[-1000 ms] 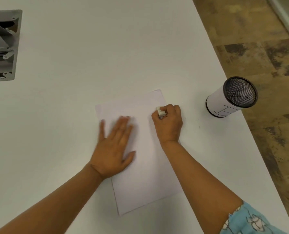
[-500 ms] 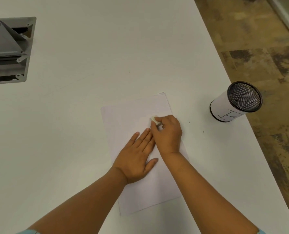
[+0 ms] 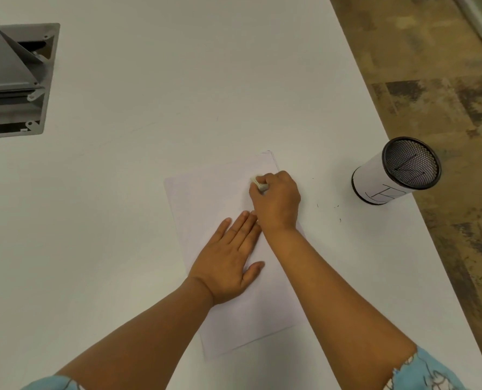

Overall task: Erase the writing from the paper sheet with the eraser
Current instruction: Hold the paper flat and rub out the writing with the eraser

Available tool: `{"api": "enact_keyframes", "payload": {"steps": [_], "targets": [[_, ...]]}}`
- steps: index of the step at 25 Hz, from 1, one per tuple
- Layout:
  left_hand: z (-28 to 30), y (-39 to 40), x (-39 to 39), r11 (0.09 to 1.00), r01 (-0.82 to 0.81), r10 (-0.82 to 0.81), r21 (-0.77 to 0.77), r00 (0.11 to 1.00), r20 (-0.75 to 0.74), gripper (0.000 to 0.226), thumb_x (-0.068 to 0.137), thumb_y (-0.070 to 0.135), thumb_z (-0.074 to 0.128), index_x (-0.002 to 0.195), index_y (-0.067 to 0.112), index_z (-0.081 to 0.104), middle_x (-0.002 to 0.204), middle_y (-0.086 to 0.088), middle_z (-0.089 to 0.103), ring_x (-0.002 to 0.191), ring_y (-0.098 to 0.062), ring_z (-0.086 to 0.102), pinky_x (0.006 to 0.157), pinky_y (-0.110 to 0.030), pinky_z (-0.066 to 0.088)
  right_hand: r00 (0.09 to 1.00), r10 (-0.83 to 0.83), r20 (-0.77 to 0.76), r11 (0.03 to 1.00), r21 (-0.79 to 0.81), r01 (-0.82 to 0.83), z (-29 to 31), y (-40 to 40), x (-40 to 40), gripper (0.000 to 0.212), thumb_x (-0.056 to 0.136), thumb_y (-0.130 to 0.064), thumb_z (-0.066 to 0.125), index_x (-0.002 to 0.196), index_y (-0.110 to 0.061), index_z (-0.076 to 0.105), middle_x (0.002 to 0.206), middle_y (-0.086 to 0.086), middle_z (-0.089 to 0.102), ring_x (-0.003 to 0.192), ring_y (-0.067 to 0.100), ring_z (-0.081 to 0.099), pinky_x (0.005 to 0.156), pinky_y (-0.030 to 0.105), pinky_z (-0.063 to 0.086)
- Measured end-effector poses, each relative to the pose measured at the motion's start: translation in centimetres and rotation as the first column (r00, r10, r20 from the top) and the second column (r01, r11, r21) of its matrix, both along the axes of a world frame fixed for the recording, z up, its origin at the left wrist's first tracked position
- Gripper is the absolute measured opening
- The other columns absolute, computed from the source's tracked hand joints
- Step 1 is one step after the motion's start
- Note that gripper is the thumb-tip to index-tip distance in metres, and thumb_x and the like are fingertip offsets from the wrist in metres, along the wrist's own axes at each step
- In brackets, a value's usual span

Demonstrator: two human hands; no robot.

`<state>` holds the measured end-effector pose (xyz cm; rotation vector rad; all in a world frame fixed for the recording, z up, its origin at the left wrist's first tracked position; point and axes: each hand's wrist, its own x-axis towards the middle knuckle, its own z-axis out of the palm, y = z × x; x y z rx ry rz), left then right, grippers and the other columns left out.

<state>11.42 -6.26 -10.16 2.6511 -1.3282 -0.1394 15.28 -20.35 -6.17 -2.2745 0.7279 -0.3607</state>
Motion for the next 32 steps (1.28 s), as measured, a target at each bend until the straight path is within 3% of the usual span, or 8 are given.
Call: {"api": "enact_keyframes", "payload": {"steps": [5,10,13,17,25,30,32], "targets": [[0.1,-0.2,0.0,1.000,0.004,-0.004,-0.014,1.000,0.004,0.066,0.097,0.052,0.018,0.147,0.008,0.021,0.152,-0.009,0.020,0.143,-0.022,0.015,0.113,-0.037,0.011,0.999,0.030,-0.018,1.000,0.001,-0.030,0.0,0.9,-2.4,0.018,0.082,-0.018,0.064,0.095,-0.007,0.067,0.095,0.011,0.064,0.087,0.023,0.060,0.074,0.028,0.050],[-0.1,-0.1,0.0,1.000,-0.006,0.006,-0.021,1.000,-0.010,0.066,0.097,0.053,0.017,0.148,0.011,0.014,0.154,-0.007,0.018,0.143,-0.021,0.015,0.113,-0.037,0.012,0.995,-0.082,-0.049,0.996,0.033,0.084,0.5,-0.6,0.2,0.019,0.083,-0.019,0.064,0.097,-0.006,0.067,0.098,0.012,0.064,0.088,0.023,0.060,0.071,0.020,0.042],[-0.1,0.0,-0.1,1.000,-0.006,0.006,-0.017,1.000,-0.020,0.067,0.097,0.053,0.018,0.149,0.011,0.015,0.155,-0.007,0.017,0.144,-0.021,0.014,0.113,-0.037,0.012,0.992,-0.122,-0.022,0.992,0.003,0.122,0.2,0.0,-2.8,0.020,0.082,-0.020,0.065,0.095,-0.005,0.067,0.094,0.013,0.064,0.084,0.023,0.061,0.068,0.021,0.043],[-0.2,0.0,0.0,1.000,0.004,-0.005,-0.015,1.000,-0.031,0.067,0.097,0.052,0.018,0.149,0.012,0.015,0.156,-0.006,0.016,0.144,-0.021,0.013,0.113,-0.037,0.012,0.985,-0.167,-0.050,0.985,0.027,0.168,0.6,-2.0,0.4,0.020,0.081,-0.019,0.066,0.095,-0.005,0.068,0.097,0.014,0.066,0.086,0.026,0.062,0.069,0.022,0.043],[0.1,-0.1,0.0,1.000,0.011,-0.010,0.006,0.998,-0.060,0.067,0.096,0.054,0.014,0.149,0.013,0.012,0.156,-0.006,0.014,0.144,-0.021,0.010,0.113,-0.037,0.008,0.999,-0.037,-0.033,0.999,-0.022,0.036,0.6,-0.8,-2.0,0.017,0.081,-0.020,0.066,0.092,-0.007,0.067,0.093,0.012,0.064,0.082,0.023,0.060,0.067,0.024,0.043],[0.2,0.1,0.0,1.000,0.014,-0.012,0.020,0.996,-0.088,0.067,0.096,0.054,0.014,0.150,0.013,0.013,0.156,-0.005,0.012,0.144,-0.020,0.010,0.114,-0.036,0.006,0.989,-0.146,-0.014,0.988,0.051,0.147,0.7,-2.1,0.0,0.018,0.080,-0.020,0.066,0.093,-0.007,0.066,0.096,0.013,0.064,0.085,0.025,0.061,0.072,0.027,0.049],[0.8,0.1,0.0,0.999,0.015,-0.019,-0.028,0.991,-0.135,0.068,0.096,0.055,0.012,0.149,0.013,0.014,0.157,-0.004,0.011,0.145,-0.019,0.009,0.116,-0.035,0.003,0.995,-0.096,0.008,0.992,0.087,0.095,0.8,-1.6,-0.9,0.017,0.080,-0.021,0.067,0.092,-0.008,0.065,0.093,0.011,0.063,0.081,0.021,0.060,0.072,0.028,0.051]]}}
